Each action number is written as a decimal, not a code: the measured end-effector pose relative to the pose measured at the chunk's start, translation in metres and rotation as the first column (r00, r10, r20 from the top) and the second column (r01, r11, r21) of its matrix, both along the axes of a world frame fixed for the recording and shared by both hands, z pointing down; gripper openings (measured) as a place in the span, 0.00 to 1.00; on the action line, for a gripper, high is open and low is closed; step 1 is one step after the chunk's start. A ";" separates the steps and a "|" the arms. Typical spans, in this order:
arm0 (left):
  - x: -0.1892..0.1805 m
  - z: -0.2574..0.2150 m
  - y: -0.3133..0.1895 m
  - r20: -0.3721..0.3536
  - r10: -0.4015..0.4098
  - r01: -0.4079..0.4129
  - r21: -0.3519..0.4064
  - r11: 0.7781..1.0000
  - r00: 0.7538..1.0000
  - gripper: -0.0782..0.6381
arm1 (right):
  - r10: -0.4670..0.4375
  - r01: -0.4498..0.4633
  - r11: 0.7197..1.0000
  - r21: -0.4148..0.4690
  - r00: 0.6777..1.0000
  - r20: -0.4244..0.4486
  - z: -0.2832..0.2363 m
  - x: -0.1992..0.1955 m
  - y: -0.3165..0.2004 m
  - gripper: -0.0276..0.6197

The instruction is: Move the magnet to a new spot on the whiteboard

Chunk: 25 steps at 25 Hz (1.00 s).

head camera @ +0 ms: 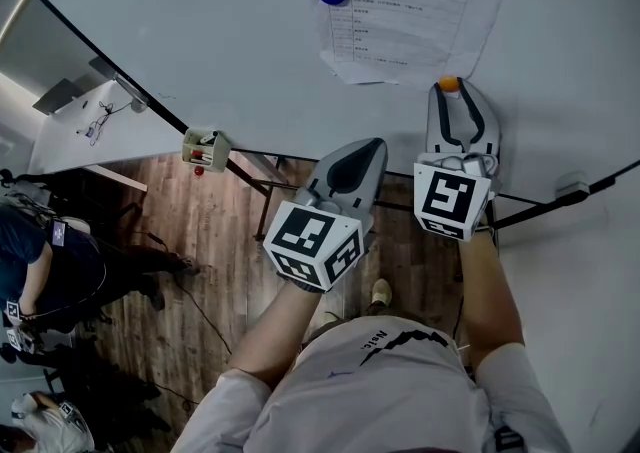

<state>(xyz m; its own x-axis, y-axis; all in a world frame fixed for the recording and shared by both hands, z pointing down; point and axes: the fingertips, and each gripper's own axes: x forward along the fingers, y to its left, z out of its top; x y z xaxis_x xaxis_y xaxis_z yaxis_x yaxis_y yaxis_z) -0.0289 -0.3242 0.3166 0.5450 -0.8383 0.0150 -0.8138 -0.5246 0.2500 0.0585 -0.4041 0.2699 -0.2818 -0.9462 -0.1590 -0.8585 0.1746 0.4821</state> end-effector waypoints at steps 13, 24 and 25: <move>0.001 0.007 0.029 0.006 0.035 -0.034 -0.005 0.999 0.999 0.12 | -0.035 0.038 0.997 -0.069 0.998 0.050 0.015 -0.003 0.040 0.24; -0.007 0.004 0.077 0.017 0.071 -0.071 0.008 0.997 0.997 0.12 | -0.072 0.098 0.986 -0.137 0.981 0.180 0.018 -0.016 0.112 0.24; -0.007 0.003 0.082 0.017 0.075 -0.076 0.010 0.997 0.997 0.12 | -0.073 0.101 0.985 -0.142 0.980 0.188 0.019 -0.018 0.119 0.24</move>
